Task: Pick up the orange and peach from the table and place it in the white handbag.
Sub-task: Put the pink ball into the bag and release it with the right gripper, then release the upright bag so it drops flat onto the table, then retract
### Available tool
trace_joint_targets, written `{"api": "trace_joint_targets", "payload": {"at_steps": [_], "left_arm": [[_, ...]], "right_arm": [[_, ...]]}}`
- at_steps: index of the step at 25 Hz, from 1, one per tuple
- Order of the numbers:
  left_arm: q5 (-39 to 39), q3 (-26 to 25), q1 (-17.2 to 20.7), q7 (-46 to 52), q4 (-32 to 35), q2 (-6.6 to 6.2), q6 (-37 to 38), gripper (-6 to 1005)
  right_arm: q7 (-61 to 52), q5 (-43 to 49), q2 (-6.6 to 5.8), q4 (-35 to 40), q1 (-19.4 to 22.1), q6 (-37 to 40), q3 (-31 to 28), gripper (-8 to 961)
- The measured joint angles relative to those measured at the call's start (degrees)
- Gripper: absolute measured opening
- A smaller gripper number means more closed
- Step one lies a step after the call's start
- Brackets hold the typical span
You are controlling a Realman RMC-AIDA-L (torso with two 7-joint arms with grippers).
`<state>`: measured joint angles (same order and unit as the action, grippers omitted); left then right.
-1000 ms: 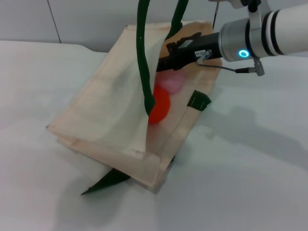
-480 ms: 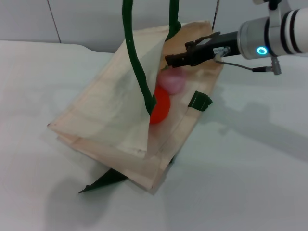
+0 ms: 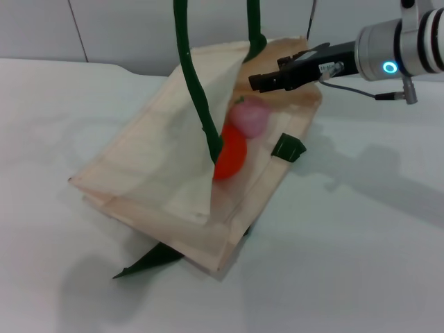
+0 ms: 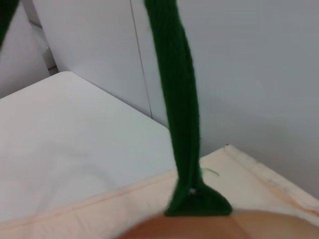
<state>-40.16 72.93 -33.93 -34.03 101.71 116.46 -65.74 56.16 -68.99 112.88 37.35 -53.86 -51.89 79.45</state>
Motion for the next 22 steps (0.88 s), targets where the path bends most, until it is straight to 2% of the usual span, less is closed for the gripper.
{"api": "trace_joint_targets", "payload": {"at_steps": [4,9,15,22], "left_arm": [[-6.2,-1.0,0.9,-2.9,-2.7,0.0,2.2,373],[-11.4,-1.2,1.1,-6.7,-5.0,-0.01,4.0,411],[-17.6,-2.3,2.0,-10.5,-7.7,0.0,6.3,441],[-19.8,-2.5,2.7,-11.8,-9.2,0.0,8.0,582]], "right_arm": [[-0.4,0.0,-0.53,0.0,0.6,-0.3,-0.5,775],[-0.8,1.0,-1.13,0.0,1.3,-1.6,-2.8,776],[-1.2,2.1,-1.15,0.0,1.3,-2.4,-3.7,776],[-1.4,2.1,-1.24,0.0,1.5,-2.2,-3.8,773]]}}
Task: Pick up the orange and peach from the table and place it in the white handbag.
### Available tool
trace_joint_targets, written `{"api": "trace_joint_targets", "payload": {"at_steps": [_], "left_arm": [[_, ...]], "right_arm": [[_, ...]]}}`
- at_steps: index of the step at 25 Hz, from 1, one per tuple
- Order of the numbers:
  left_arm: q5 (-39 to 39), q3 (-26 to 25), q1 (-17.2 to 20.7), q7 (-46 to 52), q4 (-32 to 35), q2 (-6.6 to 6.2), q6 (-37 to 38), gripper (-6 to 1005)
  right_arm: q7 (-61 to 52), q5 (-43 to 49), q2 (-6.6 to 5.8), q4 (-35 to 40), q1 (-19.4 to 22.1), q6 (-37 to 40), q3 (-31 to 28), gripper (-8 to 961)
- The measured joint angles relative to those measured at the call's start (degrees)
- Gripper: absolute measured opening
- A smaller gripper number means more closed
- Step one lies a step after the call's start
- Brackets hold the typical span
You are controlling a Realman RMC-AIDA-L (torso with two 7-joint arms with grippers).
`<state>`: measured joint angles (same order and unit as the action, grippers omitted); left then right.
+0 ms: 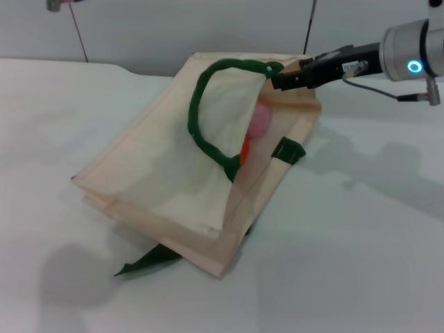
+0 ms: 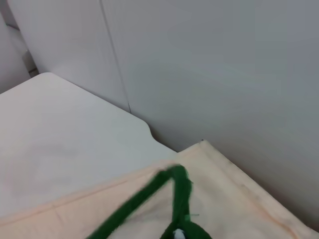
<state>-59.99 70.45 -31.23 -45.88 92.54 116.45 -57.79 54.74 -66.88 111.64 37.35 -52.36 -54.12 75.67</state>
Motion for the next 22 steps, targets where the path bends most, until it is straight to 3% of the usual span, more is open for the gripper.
{"api": "trace_joint_targets", "payload": {"at_steps": [5,9,13,17,22], "left_arm": [[-0.4,0.0,2.7,0.0,-0.1,0.01,3.4,651],[-0.6,0.4,5.7,-0.2,-0.6,0.2,10.2,669],[-1.1,1.3,7.5,-0.2,-3.2,0.42,17.0,661],[-1.4,3.6,9.7,-0.7,-4.6,0.45,24.7,661],[-1.5,8.7,10.9,-1.8,-7.4,0.39,34.5,661]], "right_arm": [[-0.8,0.2,-0.62,1.6,1.9,0.3,-2.6,770],[-0.8,1.4,-0.66,8.5,6.5,0.8,-8.7,771],[-0.6,6.0,1.54,16.9,11.8,4.6,-14.4,771],[-0.4,10.5,4.11,23.0,15.3,10.1,-16.1,771],[-0.3,10.7,4.3,22.9,17.5,16.9,-15.7,771]]}}
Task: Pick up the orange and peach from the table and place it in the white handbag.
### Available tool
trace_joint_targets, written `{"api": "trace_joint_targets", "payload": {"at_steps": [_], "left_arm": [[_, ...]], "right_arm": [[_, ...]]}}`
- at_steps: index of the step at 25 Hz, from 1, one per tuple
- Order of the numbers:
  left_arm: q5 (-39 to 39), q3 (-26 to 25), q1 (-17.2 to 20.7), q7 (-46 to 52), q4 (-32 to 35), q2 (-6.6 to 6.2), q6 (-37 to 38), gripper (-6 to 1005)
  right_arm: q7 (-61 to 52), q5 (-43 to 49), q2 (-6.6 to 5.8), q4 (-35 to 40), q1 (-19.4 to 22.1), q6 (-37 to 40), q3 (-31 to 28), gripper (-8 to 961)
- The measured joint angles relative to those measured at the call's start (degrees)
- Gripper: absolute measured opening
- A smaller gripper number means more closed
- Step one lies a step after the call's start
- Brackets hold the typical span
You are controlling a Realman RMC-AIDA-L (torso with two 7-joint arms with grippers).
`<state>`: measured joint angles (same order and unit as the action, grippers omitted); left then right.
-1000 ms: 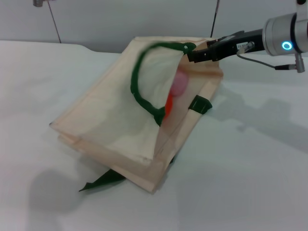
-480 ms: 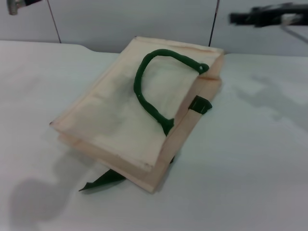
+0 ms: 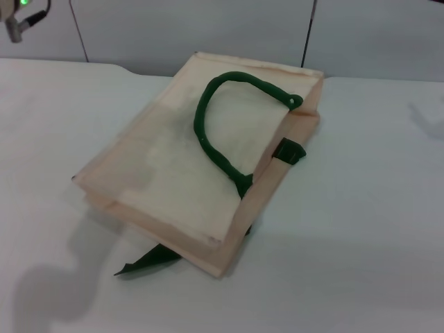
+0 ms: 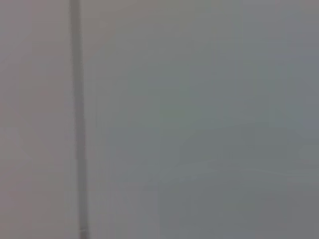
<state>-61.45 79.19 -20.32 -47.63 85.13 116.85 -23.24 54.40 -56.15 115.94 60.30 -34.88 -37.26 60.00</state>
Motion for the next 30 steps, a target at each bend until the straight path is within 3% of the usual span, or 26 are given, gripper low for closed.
{"api": "trace_joint_targets", "payload": {"at_steps": [5,9,21,24,30], "left_arm": [[0.0,4.4,1.4,-0.2,-3.5,-0.06,10.7,661],[0.0,7.3,1.6,-0.2,-7.0,-0.11,17.8,661],[-0.1,8.5,0.3,0.3,-11.9,-0.16,20.8,661],[0.0,10.1,0.3,0.2,-13.0,-0.29,24.1,661],[0.0,12.3,0.2,0.3,-15.1,-0.38,27.8,661]], "right_arm": [[0.1,-0.1,0.14,-0.2,1.8,6.3,1.1,771],[-0.1,-0.1,0.38,-0.5,3.1,13.7,5.8,771],[-3.0,-0.2,0.57,-4.0,4.4,35.5,20.4,771],[-5.5,-0.2,0.48,-3.2,5.6,41.9,26.3,771],[-7.0,-0.2,0.4,3.1,10.6,46.6,33.3,771]]}}
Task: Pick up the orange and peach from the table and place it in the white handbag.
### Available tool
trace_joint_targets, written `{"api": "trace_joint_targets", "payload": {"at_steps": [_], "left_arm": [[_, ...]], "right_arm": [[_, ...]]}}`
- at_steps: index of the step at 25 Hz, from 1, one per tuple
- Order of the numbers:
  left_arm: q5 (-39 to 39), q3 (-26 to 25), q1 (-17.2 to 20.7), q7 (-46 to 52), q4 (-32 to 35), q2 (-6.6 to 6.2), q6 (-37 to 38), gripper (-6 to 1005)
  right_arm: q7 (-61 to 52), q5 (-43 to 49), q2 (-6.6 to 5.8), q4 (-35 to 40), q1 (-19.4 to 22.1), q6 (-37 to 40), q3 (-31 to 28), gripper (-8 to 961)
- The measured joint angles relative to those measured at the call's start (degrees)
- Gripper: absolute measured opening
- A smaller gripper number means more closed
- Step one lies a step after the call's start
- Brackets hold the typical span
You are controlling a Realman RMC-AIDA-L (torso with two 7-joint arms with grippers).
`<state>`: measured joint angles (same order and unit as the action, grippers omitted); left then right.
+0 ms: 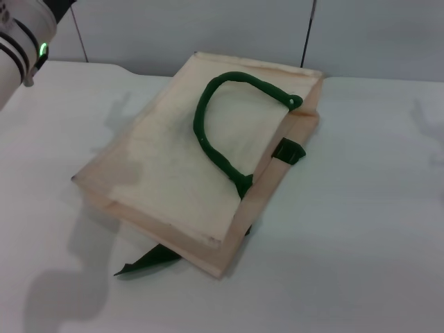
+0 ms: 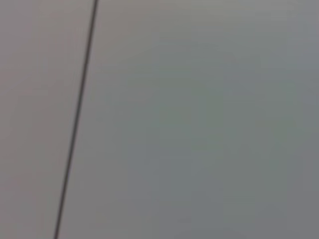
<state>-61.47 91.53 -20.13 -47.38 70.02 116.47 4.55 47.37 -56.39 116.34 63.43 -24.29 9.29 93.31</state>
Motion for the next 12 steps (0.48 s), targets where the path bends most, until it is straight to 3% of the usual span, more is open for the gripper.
{"api": "trace_joint_targets", "payload": {"at_steps": [5,12], "left_arm": [[0.0,0.8,0.5,0.2,-0.6,0.04,1.7,661],[0.0,1.8,-0.2,0.7,-1.6,0.03,3.6,661]], "right_arm": [[0.3,0.4,-0.24,2.3,2.8,7.3,6.3,771],[4.5,1.3,-0.01,-9.5,0.1,27.3,15.6,771]]}}
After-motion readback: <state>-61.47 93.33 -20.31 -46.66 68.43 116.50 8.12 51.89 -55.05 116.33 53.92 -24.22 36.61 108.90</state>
